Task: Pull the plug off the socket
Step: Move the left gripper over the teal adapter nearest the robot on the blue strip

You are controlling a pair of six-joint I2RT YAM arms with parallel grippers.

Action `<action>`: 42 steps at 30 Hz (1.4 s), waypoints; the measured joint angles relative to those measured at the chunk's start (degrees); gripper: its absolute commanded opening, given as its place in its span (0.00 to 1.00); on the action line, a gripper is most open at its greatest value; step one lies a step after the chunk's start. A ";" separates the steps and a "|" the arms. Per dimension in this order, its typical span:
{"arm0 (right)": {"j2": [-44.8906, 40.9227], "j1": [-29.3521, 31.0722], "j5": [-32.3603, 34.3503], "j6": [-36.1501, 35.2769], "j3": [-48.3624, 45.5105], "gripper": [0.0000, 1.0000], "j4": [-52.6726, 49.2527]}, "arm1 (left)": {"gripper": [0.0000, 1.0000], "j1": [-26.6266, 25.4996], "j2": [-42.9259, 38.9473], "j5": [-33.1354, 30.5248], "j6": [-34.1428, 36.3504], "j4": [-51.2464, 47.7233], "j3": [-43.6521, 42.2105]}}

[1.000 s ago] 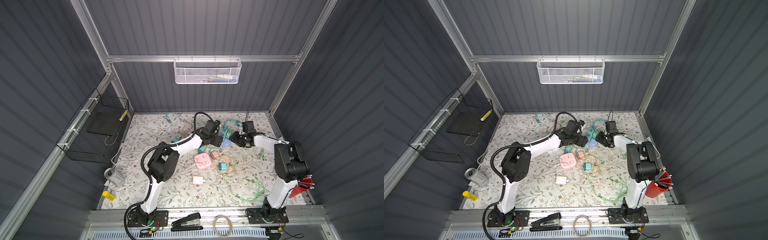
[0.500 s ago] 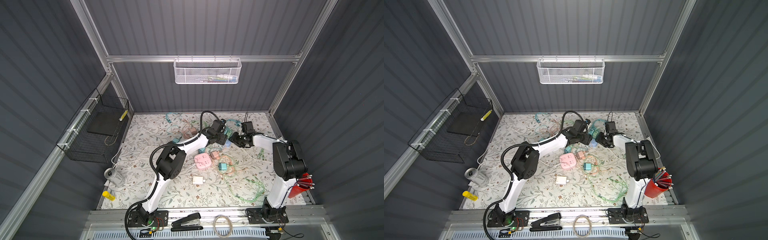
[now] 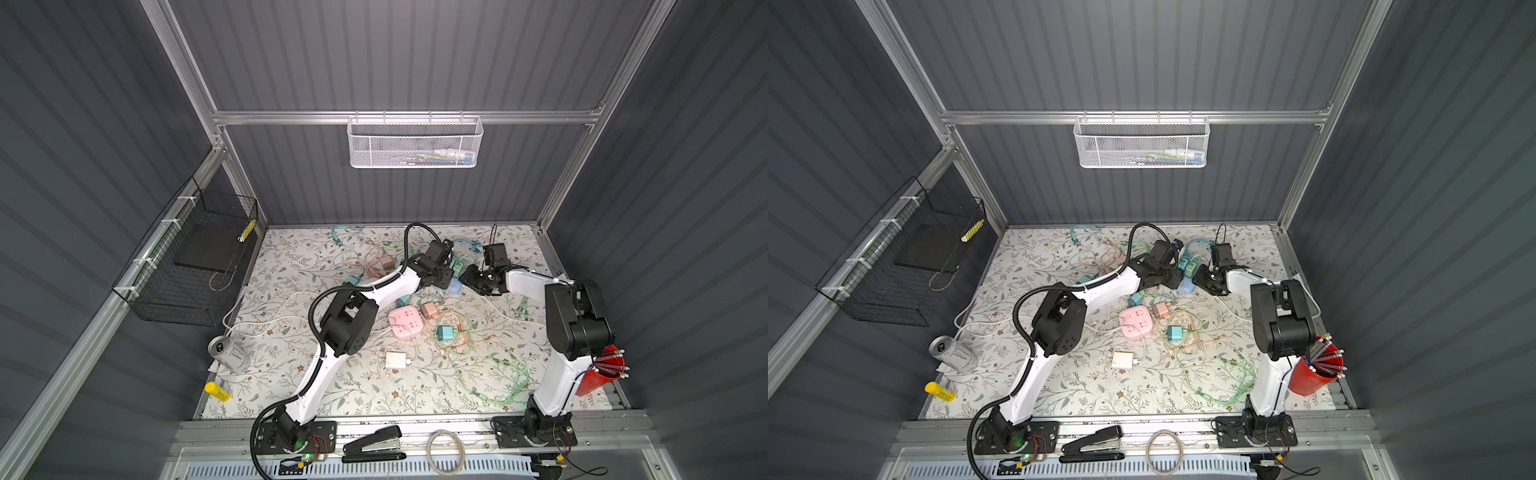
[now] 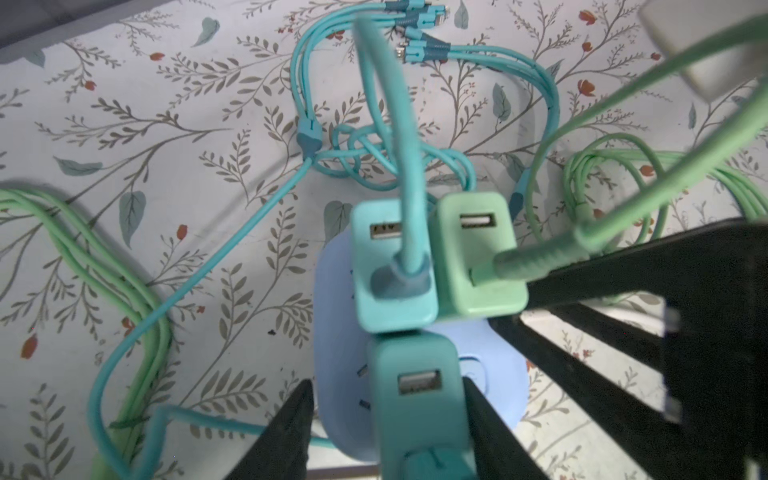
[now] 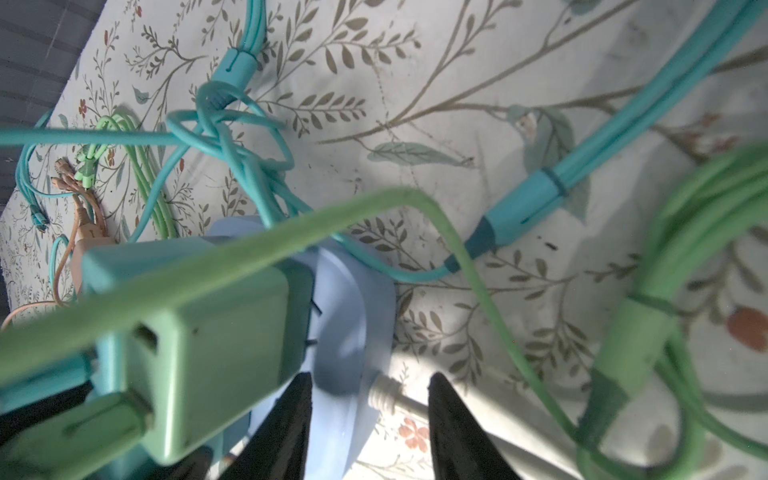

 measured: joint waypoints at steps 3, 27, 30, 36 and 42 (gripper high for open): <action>0.00 -0.02 -0.02 -0.02 0.00 0.50 0.00 | 0.48 -0.02 1.03 0.48 0.22 -0.55 1.66; 0.00 -0.26 1.07 1.20 -0.92 0.57 0.50 | 0.29 -0.33 5.81 2.14 0.26 -5.95 8.55; 0.00 -0.37 1.03 1.55 -1.33 0.58 1.14 | 0.28 -0.33 6.01 2.14 0.31 -6.36 8.98; 0.00 -0.61 0.81 2.21 -2.19 0.60 2.69 | 0.27 -0.33 6.38 2.16 0.48 -6.82 9.84; -0.02 -0.87 0.61 2.82 -2.67 0.62 3.56 | 0.27 -0.31 6.69 2.25 0.70 -7.13 10.36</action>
